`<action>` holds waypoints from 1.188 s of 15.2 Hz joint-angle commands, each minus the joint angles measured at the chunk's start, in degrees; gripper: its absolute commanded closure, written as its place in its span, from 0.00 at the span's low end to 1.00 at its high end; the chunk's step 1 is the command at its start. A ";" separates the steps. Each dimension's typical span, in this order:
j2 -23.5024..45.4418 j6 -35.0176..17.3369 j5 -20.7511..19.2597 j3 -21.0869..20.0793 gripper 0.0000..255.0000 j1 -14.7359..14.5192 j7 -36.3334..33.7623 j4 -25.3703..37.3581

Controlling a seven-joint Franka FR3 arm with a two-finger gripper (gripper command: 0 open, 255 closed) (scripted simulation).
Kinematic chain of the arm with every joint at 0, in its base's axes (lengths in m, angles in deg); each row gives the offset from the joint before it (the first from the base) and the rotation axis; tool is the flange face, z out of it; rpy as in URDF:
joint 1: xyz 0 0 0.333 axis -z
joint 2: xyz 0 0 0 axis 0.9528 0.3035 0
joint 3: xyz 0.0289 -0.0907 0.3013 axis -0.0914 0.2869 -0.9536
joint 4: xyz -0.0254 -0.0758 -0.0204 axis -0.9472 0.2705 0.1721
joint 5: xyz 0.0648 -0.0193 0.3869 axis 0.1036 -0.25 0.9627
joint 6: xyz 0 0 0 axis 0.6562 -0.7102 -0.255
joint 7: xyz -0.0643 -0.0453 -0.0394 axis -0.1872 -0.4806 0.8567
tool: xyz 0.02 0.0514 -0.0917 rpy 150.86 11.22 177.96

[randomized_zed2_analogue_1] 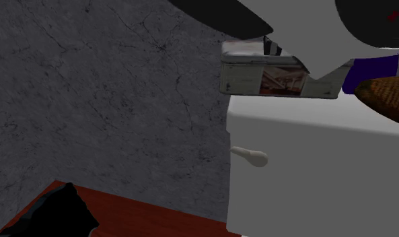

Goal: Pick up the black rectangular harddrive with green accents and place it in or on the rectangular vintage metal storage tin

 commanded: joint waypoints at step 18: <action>2.45 3.42 7.92 1.71 0.00 0.31 8.68 -2.83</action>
